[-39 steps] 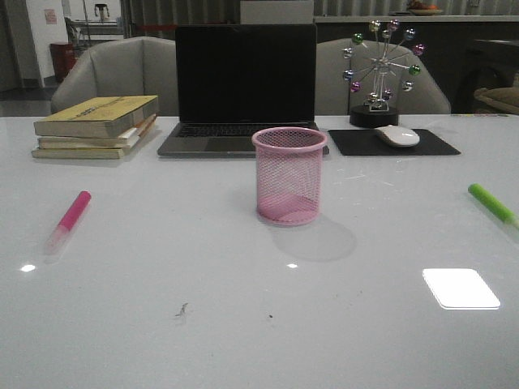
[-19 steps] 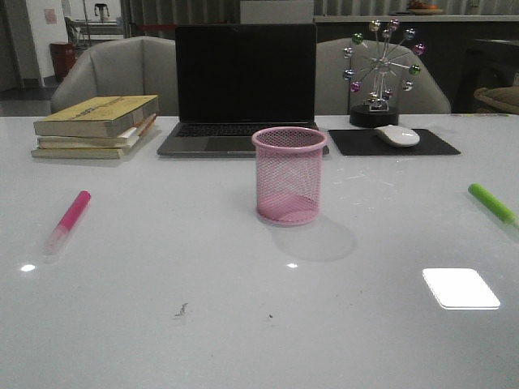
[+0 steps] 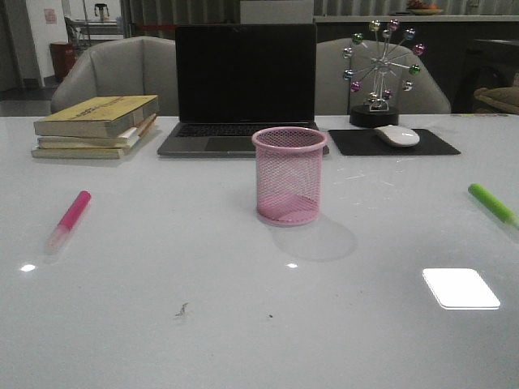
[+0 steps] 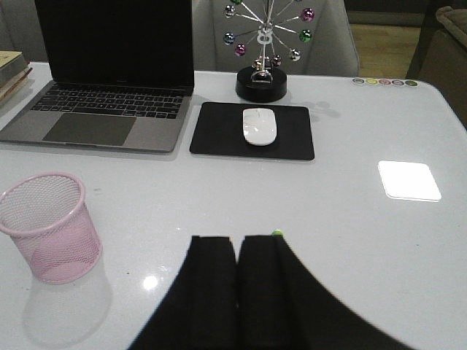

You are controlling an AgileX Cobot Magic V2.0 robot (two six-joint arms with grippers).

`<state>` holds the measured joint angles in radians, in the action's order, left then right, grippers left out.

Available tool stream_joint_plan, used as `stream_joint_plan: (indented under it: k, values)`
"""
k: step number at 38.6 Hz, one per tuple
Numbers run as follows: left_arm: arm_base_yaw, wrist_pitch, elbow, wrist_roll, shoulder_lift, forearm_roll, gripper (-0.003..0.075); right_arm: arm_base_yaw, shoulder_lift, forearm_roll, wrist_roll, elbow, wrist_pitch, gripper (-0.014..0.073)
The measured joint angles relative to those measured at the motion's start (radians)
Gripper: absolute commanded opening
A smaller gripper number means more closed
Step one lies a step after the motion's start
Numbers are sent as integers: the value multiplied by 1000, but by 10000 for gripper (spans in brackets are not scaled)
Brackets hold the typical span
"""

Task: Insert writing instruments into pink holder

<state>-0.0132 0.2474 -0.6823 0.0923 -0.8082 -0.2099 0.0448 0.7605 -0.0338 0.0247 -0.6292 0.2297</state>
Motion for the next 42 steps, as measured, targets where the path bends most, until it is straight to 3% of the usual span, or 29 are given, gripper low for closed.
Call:
stream_joint_plan:
  k: [7, 11, 20, 28, 42]
  values:
    - [0, 0, 0, 0, 0, -3, 351, 0, 0, 0, 0, 0, 25, 361]
    - [0, 0, 0, 0, 0, -5, 452, 0, 0, 0, 0, 0, 27, 382]
    - [0, 11, 0, 0, 0, -6, 414, 0, 0, 0, 0, 0, 32, 383]
    - [0, 24, 0, 0, 0, -6, 351, 0, 23, 0, 0, 0, 130, 383]
    - [0, 67, 0, 0, 0, -6, 341, -2, 331, 0, 0, -182, 233, 383]
